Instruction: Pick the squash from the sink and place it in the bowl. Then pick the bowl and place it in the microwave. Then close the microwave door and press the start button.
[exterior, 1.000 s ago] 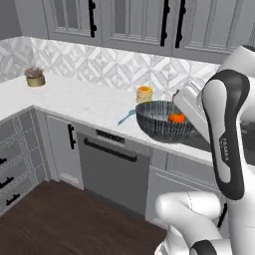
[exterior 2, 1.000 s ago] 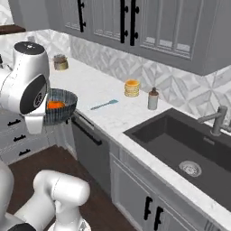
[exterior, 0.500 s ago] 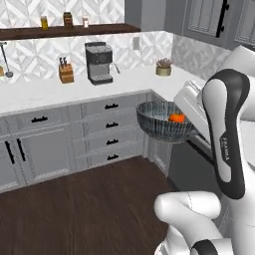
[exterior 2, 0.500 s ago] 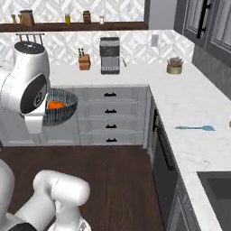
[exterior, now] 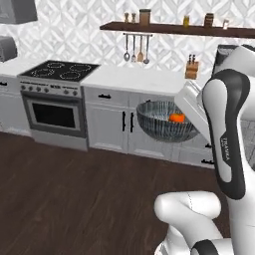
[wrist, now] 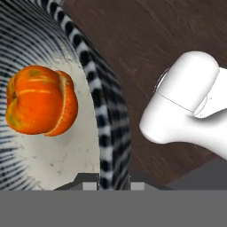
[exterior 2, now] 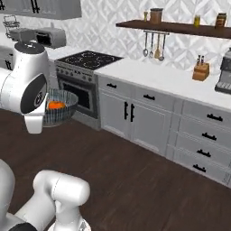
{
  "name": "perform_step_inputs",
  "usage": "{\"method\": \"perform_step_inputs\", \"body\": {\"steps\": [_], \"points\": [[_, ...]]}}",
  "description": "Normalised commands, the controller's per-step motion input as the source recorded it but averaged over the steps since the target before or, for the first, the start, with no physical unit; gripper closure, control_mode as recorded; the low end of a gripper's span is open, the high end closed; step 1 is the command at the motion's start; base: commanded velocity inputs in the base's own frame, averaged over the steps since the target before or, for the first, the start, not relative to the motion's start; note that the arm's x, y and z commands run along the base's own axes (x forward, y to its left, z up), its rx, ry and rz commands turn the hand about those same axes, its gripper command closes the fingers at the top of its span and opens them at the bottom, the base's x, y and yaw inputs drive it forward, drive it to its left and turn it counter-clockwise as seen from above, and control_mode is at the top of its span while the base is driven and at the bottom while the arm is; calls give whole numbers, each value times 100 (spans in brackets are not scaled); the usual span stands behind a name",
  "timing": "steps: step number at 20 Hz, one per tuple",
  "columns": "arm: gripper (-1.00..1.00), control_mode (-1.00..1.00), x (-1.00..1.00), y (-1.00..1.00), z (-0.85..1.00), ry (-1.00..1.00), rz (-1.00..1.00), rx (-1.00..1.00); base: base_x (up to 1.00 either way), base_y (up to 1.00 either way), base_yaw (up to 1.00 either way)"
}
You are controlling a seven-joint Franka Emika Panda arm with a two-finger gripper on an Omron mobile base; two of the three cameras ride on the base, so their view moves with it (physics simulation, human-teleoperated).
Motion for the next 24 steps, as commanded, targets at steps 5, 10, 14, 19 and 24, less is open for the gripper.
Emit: {"method": "perform_step_inputs", "body": {"steps": [5, 10, 14, 19, 24], "points": [[100, 100, 0, 0, 0, 0, 0, 0, 0, 0, 100], [100, 100, 0, 0, 0, 0, 0, 0, 17, 0, 96], [100, 100, 0, 0, 0, 0, 0, 0, 100, 0, 52], [100, 100, 0, 0, 0, 0, 0, 0, 100, 0, 21], [100, 100, 0, 0, 0, 0, 0, 0, 100, 0, 13]]}}
